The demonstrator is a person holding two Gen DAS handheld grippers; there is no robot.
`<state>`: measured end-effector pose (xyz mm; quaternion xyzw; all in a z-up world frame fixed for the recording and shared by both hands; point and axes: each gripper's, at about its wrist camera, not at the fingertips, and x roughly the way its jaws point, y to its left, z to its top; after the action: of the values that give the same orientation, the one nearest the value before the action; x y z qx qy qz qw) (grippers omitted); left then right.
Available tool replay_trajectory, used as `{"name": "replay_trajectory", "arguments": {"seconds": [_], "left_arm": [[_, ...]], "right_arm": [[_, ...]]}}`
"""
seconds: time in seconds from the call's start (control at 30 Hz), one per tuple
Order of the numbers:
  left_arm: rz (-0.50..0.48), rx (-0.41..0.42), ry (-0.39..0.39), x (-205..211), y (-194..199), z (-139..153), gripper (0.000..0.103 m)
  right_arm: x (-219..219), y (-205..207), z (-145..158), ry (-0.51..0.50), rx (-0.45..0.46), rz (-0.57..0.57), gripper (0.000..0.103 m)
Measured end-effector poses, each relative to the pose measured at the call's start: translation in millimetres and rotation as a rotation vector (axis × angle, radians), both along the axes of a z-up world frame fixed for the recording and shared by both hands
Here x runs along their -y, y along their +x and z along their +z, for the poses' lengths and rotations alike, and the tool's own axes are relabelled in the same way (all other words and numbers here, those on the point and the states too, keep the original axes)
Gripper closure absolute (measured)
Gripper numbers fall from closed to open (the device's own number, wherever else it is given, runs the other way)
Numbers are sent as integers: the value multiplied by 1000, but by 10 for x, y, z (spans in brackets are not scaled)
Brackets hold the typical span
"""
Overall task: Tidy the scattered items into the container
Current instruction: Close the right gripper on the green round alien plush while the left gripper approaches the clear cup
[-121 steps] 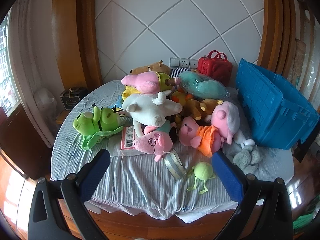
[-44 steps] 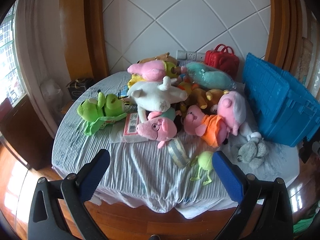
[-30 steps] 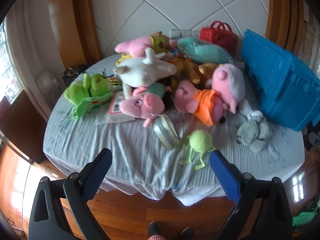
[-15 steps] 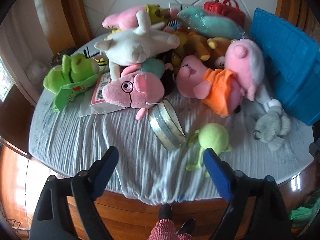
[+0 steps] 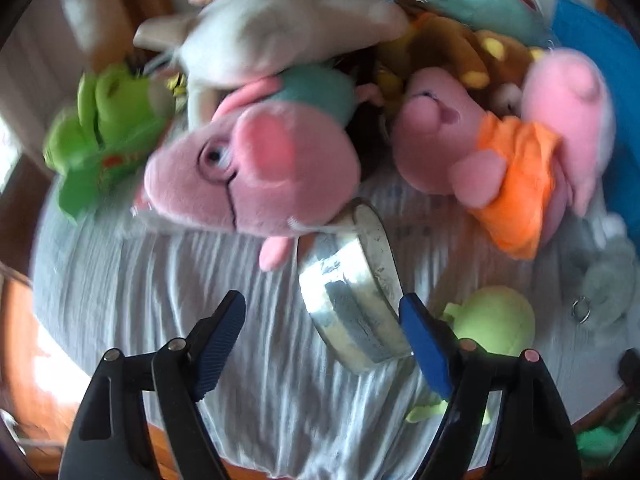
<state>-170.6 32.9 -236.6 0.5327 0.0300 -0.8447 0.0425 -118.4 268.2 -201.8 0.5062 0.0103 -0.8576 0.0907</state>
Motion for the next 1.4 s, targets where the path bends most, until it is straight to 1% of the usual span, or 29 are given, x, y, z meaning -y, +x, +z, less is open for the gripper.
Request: {"name": "replay_trajectory", "arguments": {"seconds": [0.03, 0.07, 0.17, 0.27, 0.33, 0.43, 0.47, 0.5, 0.53, 0.57, 0.6, 0.67, 0.73, 0.8, 1.0, 1.1, 1.13, 1.27, 1.4], "left_arm": [[19, 2, 14, 63, 25, -1, 24], [35, -4, -1, 118, 67, 16, 24], [119, -18, -164, 328, 197, 32, 24], [205, 30, -166, 660, 265, -94, 24], [229, 24, -151, 763, 323, -97, 24], [170, -24, -42, 689, 402, 12, 24], [130, -33, -9, 610, 408, 46, 24], [90, -38, 8, 520, 401, 70, 23], [47, -43, 9, 416, 386, 74, 21], [3, -48, 9, 311, 370, 76, 15], [-41, -53, 9, 206, 355, 78, 14], [-106, -45, -4, 29, 309, 39, 14], [-142, -24, -22, -99, 243, -27, 14], [-160, -7, -41, -168, 161, -100, 14], [-194, 30, -36, -263, -2, -261, 12], [-220, 46, -31, -292, -2, -307, 12], [-223, 55, -35, -296, -2, -335, 12], [-198, 94, -84, -240, -82, -520, 12], [-170, 70, -83, -174, -129, -523, 12]], "right_arm": [[45, -44, -37, 1, 7, 20, 23], [94, -83, -69, 0, 13, 40, 23], [279, -199, -156, -17, 27, 112, 23], [497, -274, -252, -22, 40, 184, 23], [609, -308, -341, -9, 57, 215, 23], [677, -311, -443, 8, 76, 232, 23], [683, -309, -468, 9, 83, 235, 23], [683, -303, -488, 11, 90, 236, 23], [674, -292, -496, 12, 93, 236, 23], [659, -287, -497, 15, 94, 234, 23], [637, -281, -495, 17, 94, 230, 23], [592, -270, -490, 20, 95, 220, 23], [538, -265, -494, 18, 96, 208, 22], [501, -262, -509, 17, 100, 198, 22], [506, -308, -611, 5, 118, 188, 22], [585, -345, -675, 10, 128, 208, 20], [611, -357, -698, 11, 132, 216, 17], [666, -421, -807, 16, 146, 223, 17], [709, -474, -828, 15, 141, 240, 16]]}}
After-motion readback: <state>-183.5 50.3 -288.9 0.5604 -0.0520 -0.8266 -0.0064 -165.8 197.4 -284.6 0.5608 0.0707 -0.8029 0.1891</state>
